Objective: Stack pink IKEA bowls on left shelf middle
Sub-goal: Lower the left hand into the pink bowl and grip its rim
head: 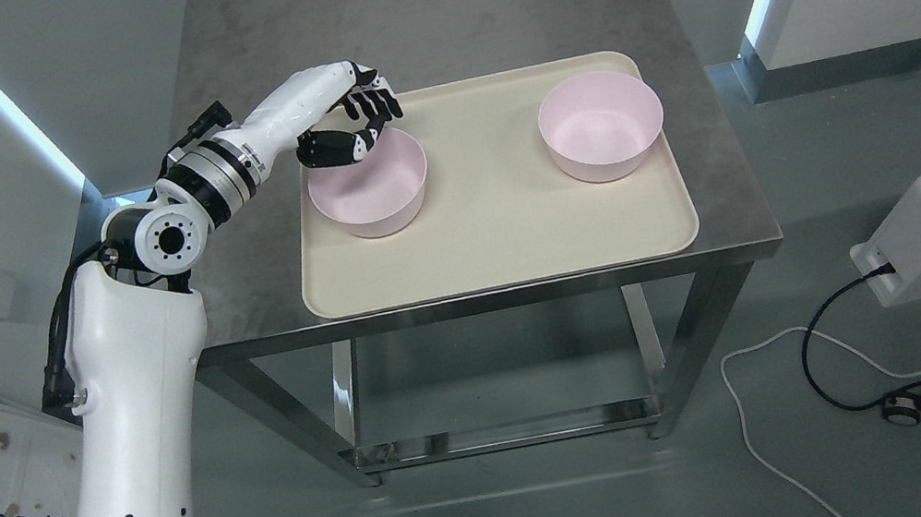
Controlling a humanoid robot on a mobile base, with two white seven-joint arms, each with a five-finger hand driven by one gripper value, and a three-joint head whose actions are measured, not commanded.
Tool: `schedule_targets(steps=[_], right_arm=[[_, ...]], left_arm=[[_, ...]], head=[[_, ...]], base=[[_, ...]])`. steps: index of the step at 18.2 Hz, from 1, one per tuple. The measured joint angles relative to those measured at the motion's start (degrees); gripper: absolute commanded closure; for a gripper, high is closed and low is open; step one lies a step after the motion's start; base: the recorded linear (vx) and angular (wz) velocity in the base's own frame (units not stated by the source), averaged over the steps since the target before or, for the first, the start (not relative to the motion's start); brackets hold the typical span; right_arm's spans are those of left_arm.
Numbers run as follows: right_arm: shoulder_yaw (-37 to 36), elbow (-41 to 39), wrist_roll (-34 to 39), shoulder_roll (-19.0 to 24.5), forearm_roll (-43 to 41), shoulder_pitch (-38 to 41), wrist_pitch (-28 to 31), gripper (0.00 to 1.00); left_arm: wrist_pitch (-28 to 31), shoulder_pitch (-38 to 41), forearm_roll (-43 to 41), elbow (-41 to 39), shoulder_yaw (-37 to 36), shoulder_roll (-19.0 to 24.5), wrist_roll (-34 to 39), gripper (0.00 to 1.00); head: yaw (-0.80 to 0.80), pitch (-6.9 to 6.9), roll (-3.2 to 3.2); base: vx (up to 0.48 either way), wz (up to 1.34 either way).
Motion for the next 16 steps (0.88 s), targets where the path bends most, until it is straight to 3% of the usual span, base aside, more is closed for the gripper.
schedule_targets(steps=[6, 8, 11, 16], right_arm=[[0.0, 0.0, 0.0, 0.0, 0.0, 0.0, 0.0, 0.0], [0.0, 0.0, 0.0, 0.0, 0.0, 0.0, 0.0, 0.0], [0.0, 0.0, 0.0, 0.0, 0.0, 0.0, 0.0, 0.0], [0.0, 0.0, 0.0, 0.0, 0.0, 0.0, 0.0, 0.0]], left_arm=[[-0.6, -0.7, 0.6, 0.1, 1.8, -0.5, -1.2, 0.94], [-1.3, -0.7, 0.9, 0.1, 2.2, -0.6, -1.5, 0.67], [-2.2, -0.5, 0.9, 0.1, 2.4, -0.3, -1.7, 0.54], [-2.7, 0.8, 0.4, 0.1, 0.4, 1.9, -1.9, 0.52]], head=[[0.0, 0.0, 0.0], [0.0, 0.0, 0.0], [0.0, 0.0, 0.0], [0.0, 0.0, 0.0]], base=[[0.0, 0.0], [0.0, 0.0], [0.0, 0.0], [0.0, 0.0]])
